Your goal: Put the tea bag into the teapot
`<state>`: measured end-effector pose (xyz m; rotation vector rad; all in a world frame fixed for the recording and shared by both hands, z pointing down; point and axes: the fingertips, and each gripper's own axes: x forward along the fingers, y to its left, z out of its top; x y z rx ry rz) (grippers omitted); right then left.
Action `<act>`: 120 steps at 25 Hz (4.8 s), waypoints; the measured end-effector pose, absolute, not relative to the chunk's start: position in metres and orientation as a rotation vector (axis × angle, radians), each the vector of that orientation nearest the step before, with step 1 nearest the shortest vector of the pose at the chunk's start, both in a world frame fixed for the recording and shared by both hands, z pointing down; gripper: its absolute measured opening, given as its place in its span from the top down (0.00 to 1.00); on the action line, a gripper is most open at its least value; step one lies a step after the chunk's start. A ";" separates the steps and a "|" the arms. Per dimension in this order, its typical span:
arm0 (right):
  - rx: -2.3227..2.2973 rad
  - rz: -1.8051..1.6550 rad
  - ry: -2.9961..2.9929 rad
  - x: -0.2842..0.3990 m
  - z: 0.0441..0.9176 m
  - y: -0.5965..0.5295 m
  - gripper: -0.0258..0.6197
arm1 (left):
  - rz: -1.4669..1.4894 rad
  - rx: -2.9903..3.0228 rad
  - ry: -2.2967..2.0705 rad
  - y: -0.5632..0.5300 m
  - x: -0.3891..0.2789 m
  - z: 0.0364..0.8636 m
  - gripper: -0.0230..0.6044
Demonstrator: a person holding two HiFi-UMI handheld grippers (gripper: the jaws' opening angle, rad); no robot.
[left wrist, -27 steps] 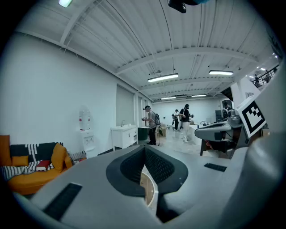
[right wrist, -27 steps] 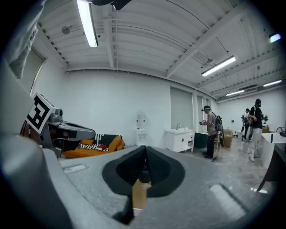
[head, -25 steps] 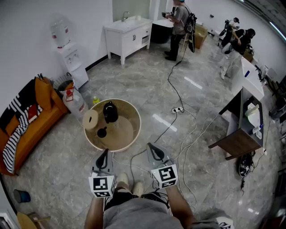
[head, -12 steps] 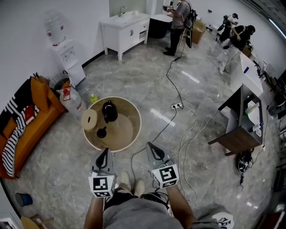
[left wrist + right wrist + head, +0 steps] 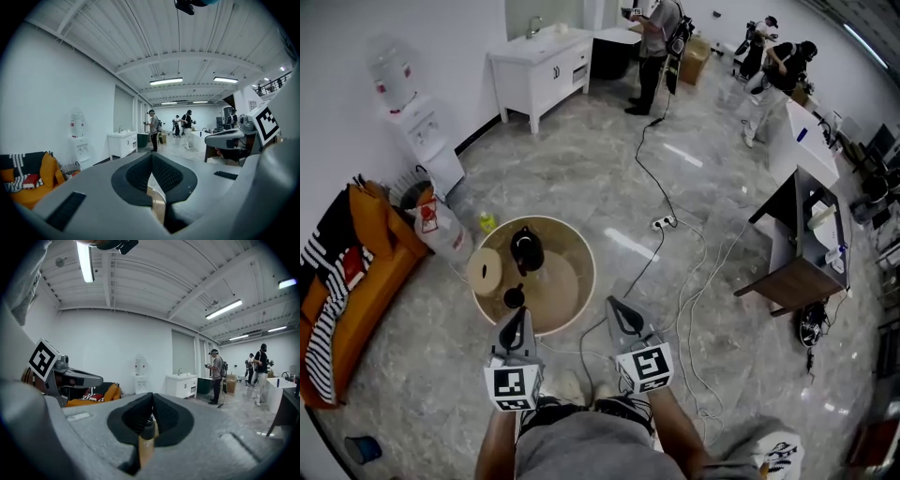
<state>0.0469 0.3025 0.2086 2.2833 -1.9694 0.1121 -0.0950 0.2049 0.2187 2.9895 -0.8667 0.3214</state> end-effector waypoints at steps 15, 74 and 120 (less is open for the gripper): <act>2.276 0.085 -1.970 0.036 0.207 0.237 0.96 | 0.267 3.005 -0.861 0.143 -0.097 0.211 0.94; 1.293 0.509 -2.325 0.103 0.682 -0.043 0.96 | 0.499 2.198 -1.474 -0.030 -0.045 0.658 0.94; 1.157 0.523 -2.276 0.065 0.824 -0.093 0.96 | 0.475 2.109 -1.527 -0.031 -0.075 0.731 0.94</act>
